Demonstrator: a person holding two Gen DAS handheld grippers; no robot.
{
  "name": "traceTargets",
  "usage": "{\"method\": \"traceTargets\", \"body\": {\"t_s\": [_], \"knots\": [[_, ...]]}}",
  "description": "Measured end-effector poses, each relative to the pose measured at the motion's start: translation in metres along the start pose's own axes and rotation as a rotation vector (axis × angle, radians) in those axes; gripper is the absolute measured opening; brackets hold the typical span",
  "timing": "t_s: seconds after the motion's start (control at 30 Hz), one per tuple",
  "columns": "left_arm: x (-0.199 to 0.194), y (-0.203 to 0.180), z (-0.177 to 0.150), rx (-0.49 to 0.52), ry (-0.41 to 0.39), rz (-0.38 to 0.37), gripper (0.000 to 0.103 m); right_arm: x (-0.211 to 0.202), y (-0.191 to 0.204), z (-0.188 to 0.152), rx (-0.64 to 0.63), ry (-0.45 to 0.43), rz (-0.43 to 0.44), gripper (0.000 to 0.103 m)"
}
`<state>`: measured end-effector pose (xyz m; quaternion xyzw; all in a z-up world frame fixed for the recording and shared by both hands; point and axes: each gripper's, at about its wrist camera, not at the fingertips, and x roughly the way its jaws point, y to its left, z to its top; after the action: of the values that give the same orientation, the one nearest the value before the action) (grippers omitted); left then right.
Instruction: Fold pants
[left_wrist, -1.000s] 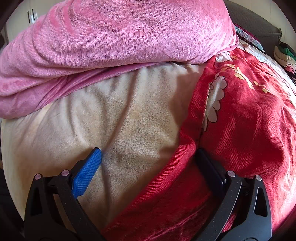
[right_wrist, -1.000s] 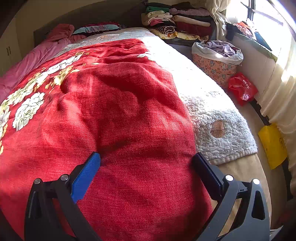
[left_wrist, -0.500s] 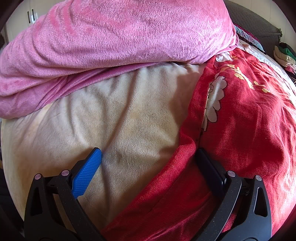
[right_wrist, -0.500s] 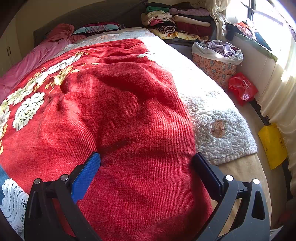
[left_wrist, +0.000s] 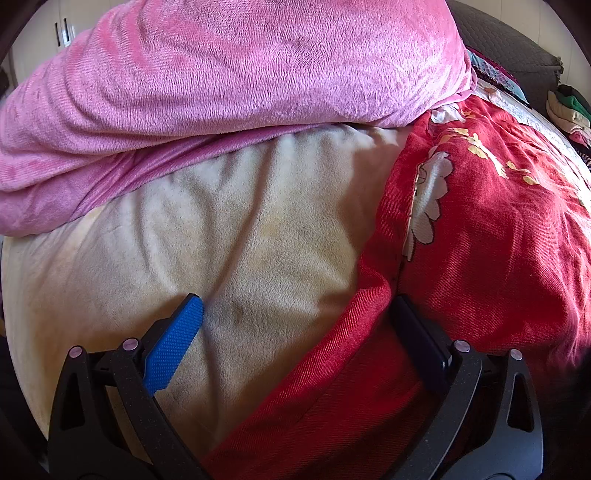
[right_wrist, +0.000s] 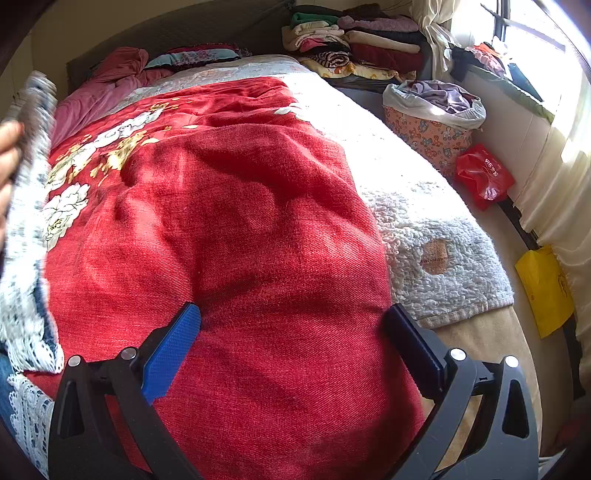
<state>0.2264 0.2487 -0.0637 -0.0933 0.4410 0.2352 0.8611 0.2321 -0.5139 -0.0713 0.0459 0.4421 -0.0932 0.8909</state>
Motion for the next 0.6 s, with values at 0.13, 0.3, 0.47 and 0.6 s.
{"method": "traceTargets", "body": {"t_s": [0.13, 0.3, 0.47, 0.6], "knots": [[0.0001, -0.0001, -0.0007, 0.0, -0.004, 0.001, 0.095, -0.0001, 0.0, 0.0001, 0.0, -0.001, 0.001, 0.099], [0.0006, -0.0006, 0.0002, 0.0, -0.002, 0.0, 0.095, -0.0003, -0.0005, -0.0017, 0.001, -0.001, 0.002, 0.099], [-0.0001, -0.0003, 0.0, 0.001, -0.001, 0.001, 0.095, 0.0004, -0.0002, -0.0013, 0.001, 0.001, 0.002, 0.099], [-0.0005, 0.0006, -0.0006, 0.0, -0.004, 0.0, 0.095, 0.0003, -0.0001, -0.0013, 0.001, 0.001, 0.002, 0.099]]}}
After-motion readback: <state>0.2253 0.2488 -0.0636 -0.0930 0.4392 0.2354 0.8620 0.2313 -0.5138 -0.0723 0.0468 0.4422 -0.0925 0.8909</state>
